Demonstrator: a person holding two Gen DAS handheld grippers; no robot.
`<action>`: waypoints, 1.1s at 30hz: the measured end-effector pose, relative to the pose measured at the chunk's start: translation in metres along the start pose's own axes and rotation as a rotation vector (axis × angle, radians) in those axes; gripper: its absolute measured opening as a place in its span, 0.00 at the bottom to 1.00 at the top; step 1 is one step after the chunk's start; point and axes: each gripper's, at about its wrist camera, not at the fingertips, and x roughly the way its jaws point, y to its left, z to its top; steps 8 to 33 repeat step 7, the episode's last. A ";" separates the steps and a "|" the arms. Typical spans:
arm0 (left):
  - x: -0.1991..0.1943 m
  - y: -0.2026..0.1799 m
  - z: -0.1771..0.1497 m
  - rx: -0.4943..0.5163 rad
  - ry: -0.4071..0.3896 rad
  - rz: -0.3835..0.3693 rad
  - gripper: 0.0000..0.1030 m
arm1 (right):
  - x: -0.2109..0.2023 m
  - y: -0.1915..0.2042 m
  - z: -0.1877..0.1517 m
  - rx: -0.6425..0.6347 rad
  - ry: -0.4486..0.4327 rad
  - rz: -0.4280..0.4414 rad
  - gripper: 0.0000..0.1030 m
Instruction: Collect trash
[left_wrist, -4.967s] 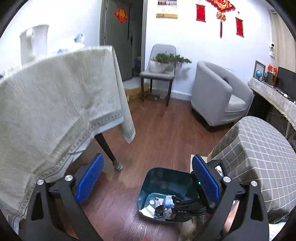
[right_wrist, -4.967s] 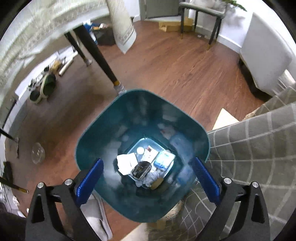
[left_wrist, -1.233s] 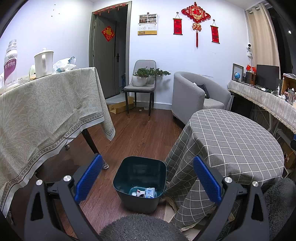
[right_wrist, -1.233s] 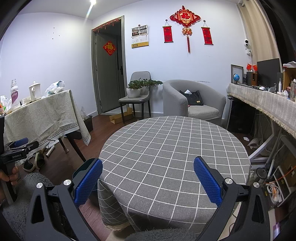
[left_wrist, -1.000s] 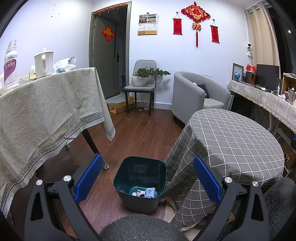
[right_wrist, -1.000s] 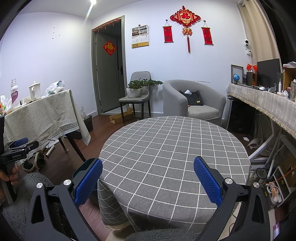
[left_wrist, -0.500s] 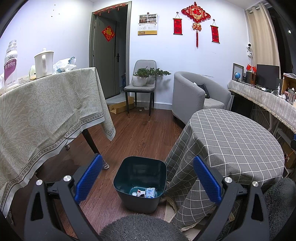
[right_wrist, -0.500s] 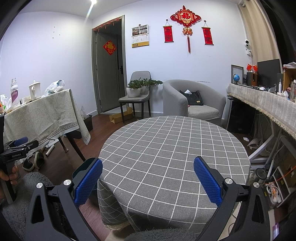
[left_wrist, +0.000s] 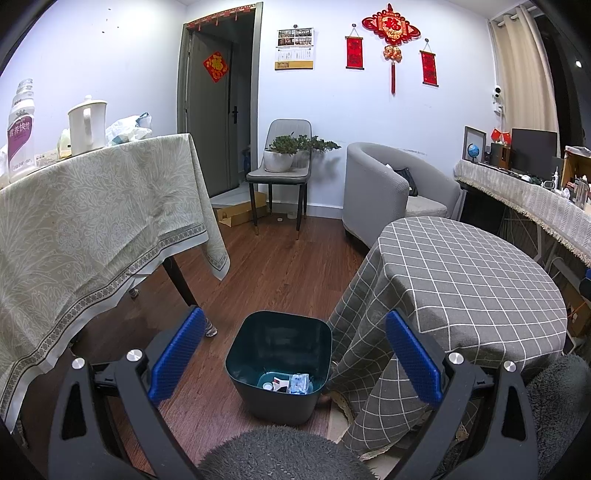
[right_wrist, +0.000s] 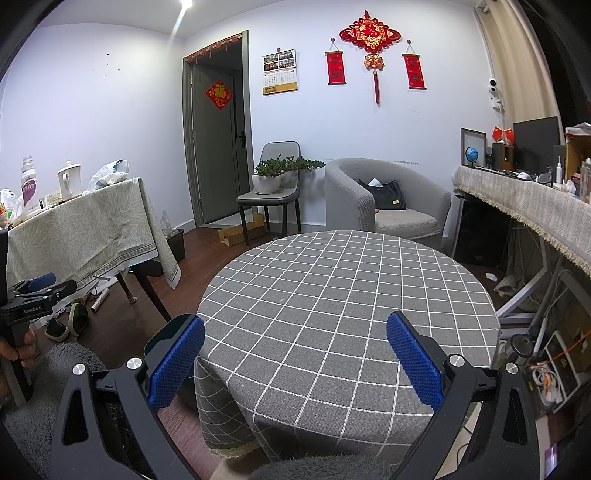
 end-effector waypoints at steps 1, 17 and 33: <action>0.000 0.000 0.000 -0.001 0.000 0.001 0.97 | 0.000 0.000 0.000 0.000 0.000 0.000 0.97; 0.000 0.000 0.000 0.001 0.000 0.002 0.97 | 0.000 0.000 0.000 0.001 0.000 0.000 0.97; 0.000 0.000 0.000 0.001 0.000 0.002 0.97 | 0.000 0.000 0.000 0.001 0.000 0.000 0.97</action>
